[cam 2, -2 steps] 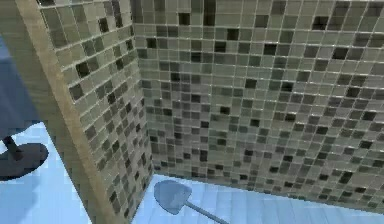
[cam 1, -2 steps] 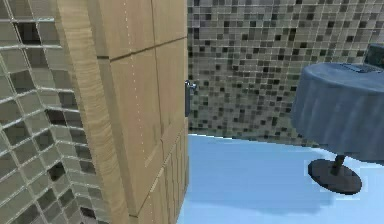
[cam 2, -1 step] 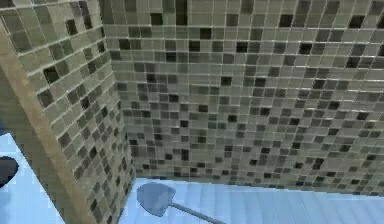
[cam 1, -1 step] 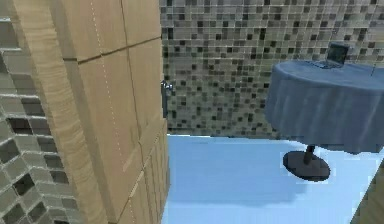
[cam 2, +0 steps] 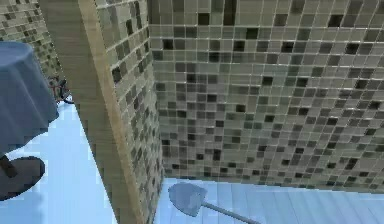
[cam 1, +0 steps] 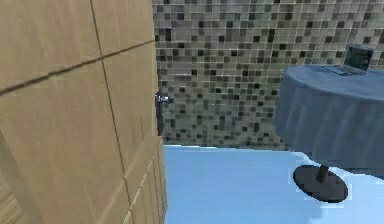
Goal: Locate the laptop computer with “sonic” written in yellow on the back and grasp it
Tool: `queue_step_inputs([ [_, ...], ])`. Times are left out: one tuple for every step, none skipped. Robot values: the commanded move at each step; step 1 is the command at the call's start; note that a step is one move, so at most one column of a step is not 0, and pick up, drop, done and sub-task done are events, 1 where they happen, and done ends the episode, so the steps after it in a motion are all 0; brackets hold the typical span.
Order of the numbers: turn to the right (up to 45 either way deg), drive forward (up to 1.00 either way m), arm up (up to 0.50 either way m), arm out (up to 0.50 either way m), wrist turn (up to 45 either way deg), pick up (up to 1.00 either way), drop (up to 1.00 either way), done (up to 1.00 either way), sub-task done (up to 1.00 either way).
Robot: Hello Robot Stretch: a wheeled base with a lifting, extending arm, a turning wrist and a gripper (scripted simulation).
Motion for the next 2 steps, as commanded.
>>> queue_step_inputs([
  [3.0, 0.0, 0.0, 0.0, 0.0, 0.0, 0.0, 0.0, 0.0],
  [0.0, 0.45, 0.0, 0.0, 0.0, 0.0, 0.0, 0.0, 0.0],
])
